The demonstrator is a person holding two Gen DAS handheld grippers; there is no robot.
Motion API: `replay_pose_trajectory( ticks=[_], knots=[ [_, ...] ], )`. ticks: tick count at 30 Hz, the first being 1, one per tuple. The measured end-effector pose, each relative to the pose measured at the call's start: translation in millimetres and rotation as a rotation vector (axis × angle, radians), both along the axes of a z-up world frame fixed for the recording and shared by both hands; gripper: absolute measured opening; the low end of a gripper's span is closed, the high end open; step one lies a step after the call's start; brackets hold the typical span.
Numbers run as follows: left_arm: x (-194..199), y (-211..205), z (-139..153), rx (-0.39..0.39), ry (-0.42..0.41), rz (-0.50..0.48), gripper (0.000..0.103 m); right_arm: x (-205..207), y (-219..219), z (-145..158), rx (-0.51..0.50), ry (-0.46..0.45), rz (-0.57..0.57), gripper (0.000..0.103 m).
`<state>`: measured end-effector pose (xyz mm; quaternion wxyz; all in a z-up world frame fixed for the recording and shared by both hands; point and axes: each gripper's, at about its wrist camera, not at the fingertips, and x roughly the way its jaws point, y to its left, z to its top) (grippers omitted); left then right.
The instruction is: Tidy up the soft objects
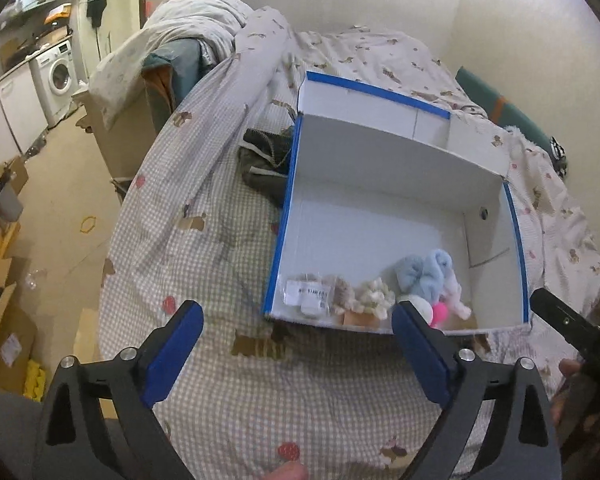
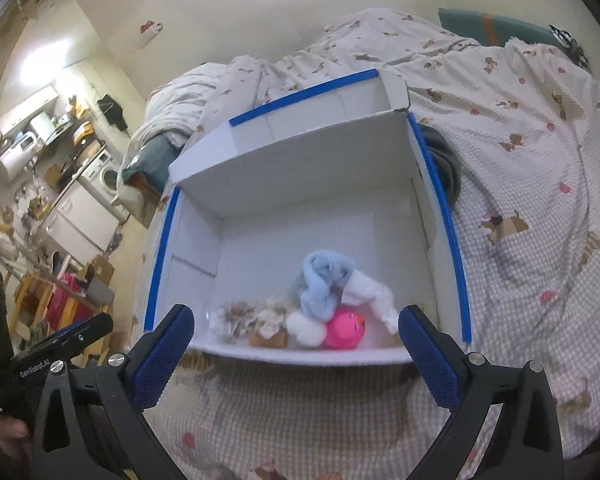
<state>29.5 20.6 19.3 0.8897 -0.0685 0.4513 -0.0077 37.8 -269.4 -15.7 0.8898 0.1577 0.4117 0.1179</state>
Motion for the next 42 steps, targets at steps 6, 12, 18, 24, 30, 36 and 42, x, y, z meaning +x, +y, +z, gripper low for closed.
replay_pose_trajectory(
  ticks=[6, 12, 18, 24, 30, 36, 42],
  knots=[
    [-24, 3, -22, 0.039, -0.023, 0.006, 0.096, -23, 7, -15, -0.071, -0.001, 0.009, 0.103],
    [-25, 2, -31, 0.049, -0.038, 0.033, 0.100, -22, 12, -18, -0.116, -0.024, 0.001, 0.103],
    [-29, -4, -25, 0.113, -0.117, 0.035, 0.101, -19, 19, -19, -0.139, -0.044, -0.003, 0.103],
    [-28, 1, -17, 0.098, -0.169, 0.059, 0.101, -28, 30, -5, -0.211, -0.162, -0.005, 0.103],
    [-36, -4, -11, 0.160, -0.259, 0.057, 0.101, -30, 34, 1, -0.255, -0.212, -0.014, 0.103],
    [-36, -11, -11, 0.161, -0.255, 0.022, 0.102, -29, 31, 2, -0.287, -0.231, -0.047, 0.103],
    [-35, -7, -12, 0.142, -0.237, 0.034, 0.102, -29, 30, 3, -0.293, -0.232, -0.057, 0.103]
  ],
)
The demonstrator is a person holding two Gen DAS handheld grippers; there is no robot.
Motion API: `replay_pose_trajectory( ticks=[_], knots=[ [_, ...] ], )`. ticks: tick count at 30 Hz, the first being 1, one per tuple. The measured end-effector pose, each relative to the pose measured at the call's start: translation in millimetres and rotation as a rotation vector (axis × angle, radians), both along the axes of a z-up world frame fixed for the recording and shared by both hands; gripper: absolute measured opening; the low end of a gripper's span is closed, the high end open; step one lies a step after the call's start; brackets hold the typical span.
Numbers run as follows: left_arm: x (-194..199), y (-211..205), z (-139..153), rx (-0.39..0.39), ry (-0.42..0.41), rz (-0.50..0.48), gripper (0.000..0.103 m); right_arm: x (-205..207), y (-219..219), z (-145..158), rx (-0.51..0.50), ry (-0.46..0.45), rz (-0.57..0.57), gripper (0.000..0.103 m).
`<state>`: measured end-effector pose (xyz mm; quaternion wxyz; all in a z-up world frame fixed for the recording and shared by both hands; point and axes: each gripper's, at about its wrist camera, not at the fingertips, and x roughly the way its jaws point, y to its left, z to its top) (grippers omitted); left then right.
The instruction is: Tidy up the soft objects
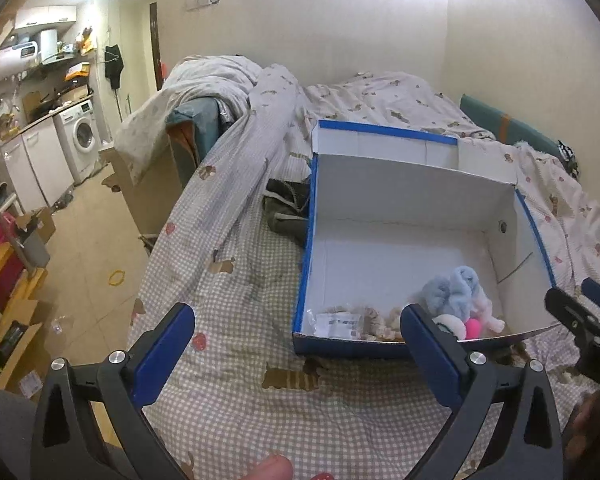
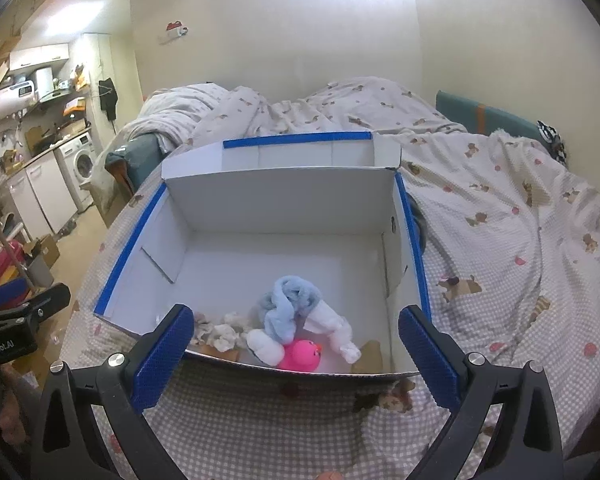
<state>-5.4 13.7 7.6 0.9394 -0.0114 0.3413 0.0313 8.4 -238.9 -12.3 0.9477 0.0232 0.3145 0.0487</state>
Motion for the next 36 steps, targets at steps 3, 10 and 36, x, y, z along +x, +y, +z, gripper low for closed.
replay_pose_trajectory(
  ticks=[3, 10, 36],
  knots=[
    [0.0, 0.1, -1.9, 0.008, 0.007, 0.006, 0.102, -0.7, 0.5, 0.0, -0.002, -0.001, 0.000, 0.103],
    [0.0, -2.2, -4.2, 0.003, 0.008, -0.012, 0.102, -0.7, 0.4, 0.0, 0.000, 0.002, 0.001, 0.103],
    [1.1, -3.6, -7.6, -0.009, 0.021, -0.034, 0.102, -1.4, 0.2, -4.6, -0.002, 0.013, -0.002, 0.103]
  ],
)
